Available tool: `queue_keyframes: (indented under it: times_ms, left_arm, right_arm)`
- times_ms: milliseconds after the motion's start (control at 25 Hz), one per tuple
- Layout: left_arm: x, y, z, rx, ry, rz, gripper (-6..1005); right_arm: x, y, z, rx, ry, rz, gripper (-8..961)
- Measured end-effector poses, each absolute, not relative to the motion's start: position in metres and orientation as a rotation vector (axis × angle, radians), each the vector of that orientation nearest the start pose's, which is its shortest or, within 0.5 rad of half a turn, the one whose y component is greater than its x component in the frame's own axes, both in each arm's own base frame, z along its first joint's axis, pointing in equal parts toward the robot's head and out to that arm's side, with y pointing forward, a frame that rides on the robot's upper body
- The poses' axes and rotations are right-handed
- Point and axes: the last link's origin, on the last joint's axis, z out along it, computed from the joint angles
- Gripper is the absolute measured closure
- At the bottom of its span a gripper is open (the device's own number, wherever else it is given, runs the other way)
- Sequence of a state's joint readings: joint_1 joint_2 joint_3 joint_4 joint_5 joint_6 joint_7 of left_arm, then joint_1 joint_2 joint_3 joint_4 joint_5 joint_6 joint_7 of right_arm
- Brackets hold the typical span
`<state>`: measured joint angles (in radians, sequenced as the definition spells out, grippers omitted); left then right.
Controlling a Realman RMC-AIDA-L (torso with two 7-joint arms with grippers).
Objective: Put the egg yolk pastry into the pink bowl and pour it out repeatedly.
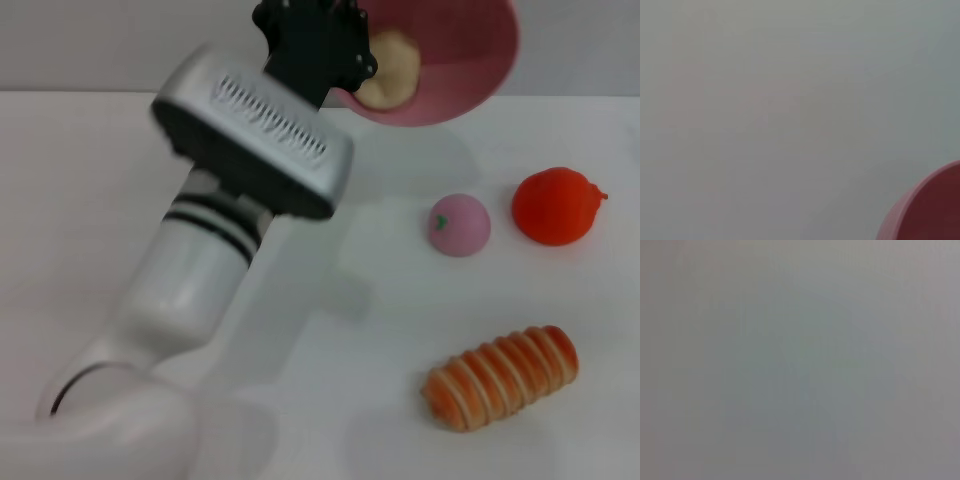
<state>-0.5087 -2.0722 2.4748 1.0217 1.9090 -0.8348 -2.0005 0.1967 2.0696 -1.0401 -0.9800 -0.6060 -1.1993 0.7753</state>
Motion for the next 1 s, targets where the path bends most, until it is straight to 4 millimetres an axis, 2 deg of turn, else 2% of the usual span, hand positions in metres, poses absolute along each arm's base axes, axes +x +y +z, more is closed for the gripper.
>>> queue_keyframes:
  times_ms: [40,120,280,560,840,1000]
  left_arm:
    - [-0.106,0.348,-0.083,-1.769,0.130,-0.537,953]
    - [-0.109,0.331,-0.080,-1.723,0.159,-0.638,953]
    - [-0.105,0.313,-0.086,-1.719,0.266,-0.695,953]
    - [-0.097,0.306,-0.083,-1.684,0.357,-0.733,953]
    - [-0.097,0.309,-0.081,-1.682,0.376,-0.731,953]
    - [-0.098,0.325,-0.082,-1.748,0.291,-0.724,953]
  right_arm:
    - [0.247,0.336,0.158,-1.538,0.059,1.100,328]
    - [0.245,0.339,0.157,-1.541,0.056,1.108,328]
    - [0.238,0.347,0.152,-1.554,0.056,1.129,328]
    - [0.234,0.355,0.145,-1.572,0.070,1.146,328]
    - [0.234,0.356,0.144,-1.572,0.071,1.147,329]
    - [0.232,0.355,0.145,-1.576,0.081,1.176,329]
